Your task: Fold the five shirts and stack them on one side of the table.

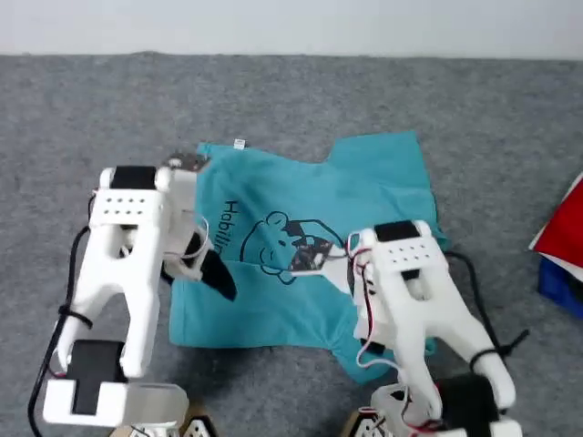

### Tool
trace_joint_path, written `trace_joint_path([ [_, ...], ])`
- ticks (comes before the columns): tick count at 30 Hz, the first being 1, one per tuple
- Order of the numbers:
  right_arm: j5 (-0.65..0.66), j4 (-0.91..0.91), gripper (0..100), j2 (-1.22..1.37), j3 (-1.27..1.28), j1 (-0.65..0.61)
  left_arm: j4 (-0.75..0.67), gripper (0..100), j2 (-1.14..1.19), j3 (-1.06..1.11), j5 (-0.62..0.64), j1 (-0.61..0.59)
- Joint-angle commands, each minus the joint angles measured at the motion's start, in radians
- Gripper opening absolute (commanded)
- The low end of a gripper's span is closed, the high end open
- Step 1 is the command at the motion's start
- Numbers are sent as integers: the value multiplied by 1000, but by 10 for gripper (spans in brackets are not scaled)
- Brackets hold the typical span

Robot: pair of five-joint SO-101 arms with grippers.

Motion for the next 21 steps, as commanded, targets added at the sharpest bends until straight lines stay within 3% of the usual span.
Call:
trace_joint_path([
  [1,5,-44,335,53,-77,-7,35,373,-49,111,-55,-15],
  [7,6,-85,121,154,-78,-5,31,373,-48,196,-68,-15],
  [11,6,-113,6,180,-83,-5,-52,372,0,222,-60,-17],
  [17,6,-125,17,182,-83,-4,-178,371,161,211,-58,-48],
  [21,6,-119,17,179,-83,-4,-186,334,252,165,-58,-48],
])
